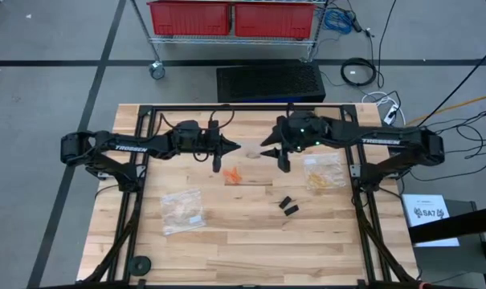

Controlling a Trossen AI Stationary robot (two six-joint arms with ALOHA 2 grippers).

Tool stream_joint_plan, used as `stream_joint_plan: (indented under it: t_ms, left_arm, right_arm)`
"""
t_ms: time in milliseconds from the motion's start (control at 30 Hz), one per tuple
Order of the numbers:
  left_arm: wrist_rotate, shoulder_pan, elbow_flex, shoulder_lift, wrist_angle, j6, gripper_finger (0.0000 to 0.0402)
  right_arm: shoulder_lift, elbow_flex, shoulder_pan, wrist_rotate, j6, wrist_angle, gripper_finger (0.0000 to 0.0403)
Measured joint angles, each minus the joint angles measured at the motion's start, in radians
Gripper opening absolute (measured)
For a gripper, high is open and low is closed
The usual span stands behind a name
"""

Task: Sort rubber bands
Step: Put the black rubber band into the transparent zip bag

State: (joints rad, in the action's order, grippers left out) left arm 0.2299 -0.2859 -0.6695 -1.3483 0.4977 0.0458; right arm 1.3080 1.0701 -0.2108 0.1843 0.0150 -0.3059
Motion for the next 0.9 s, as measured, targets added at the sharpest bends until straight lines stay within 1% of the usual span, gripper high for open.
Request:
stream_joint_plan:
  t_ms: [100,167,267,367,433,600,700,900]
  left_arm:
    - [-0.009,-0.011,0.009,0.0,0.0,0.0,0.0]
    - [-0.011,-0.022,0.016,0.0,0.001,0.001,0.0]
    - [-0.011,-0.037,0.021,0.0,-0.003,0.002,0.0]
    - [-0.005,-0.043,0.022,0.0,-0.006,0.002,0.0]
    - [-0.002,-0.043,0.022,0.0,-0.006,0.002,0.0]
    - [-0.002,-0.042,0.022,0.0,-0.012,0.006,0.0]
    - [0.0,-0.042,0.022,0.0,-0.015,0.006,0.0]
    - [0.008,-0.042,0.022,0.0,-0.023,0.005,0.0]
  right_arm:
    - [-0.042,0.0,0.014,0.0,0.0,-0.182,0.0143]
    - [-0.052,-0.002,0.04,-0.025,0.004,-0.323,0.0144]
    - [-0.051,-0.069,0.096,-0.054,0.018,-0.441,0.0144]
    - [-0.036,-0.17,0.149,-0.035,0.063,-0.398,0.0144]
    - [-0.018,-0.231,0.171,0.003,0.122,-0.341,0.0144]
    - [0.038,-0.338,0.181,0.089,0.363,-0.159,0.0145]
    - [0.076,-0.365,0.181,0.137,0.461,-0.115,0.0153]
    - [0.145,-0.37,0.2,0.137,0.526,-0.105,0.0173]
